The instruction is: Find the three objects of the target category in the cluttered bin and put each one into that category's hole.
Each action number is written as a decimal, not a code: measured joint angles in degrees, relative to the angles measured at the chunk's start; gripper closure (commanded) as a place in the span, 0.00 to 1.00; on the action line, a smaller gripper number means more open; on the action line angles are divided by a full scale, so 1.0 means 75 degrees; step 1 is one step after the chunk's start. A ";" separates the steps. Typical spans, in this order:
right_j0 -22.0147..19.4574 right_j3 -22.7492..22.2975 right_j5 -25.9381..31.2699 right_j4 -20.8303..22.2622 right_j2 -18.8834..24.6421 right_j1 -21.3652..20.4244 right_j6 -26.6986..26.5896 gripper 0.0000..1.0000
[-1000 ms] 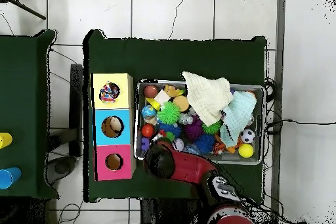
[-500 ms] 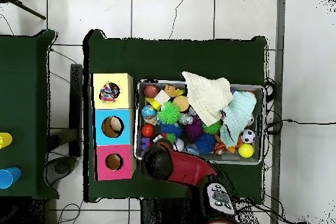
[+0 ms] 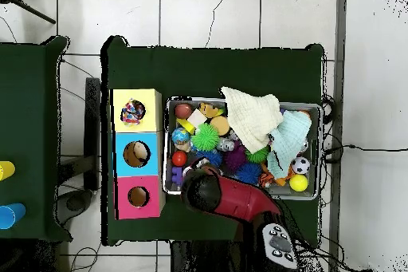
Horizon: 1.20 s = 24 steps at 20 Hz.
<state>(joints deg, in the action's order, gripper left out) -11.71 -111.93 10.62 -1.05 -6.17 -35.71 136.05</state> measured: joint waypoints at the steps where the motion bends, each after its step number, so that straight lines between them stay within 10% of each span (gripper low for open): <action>1: -0.0015 0.0117 0.0000 0.0000 0.0000 0.0009 0.0000 0.00; 24: -0.0936 0.1016 -0.0393 0.0380 -0.0400 0.0685 0.0000 0.00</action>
<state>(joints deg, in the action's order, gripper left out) -18.73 -104.31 7.67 1.80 -9.17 -30.57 136.05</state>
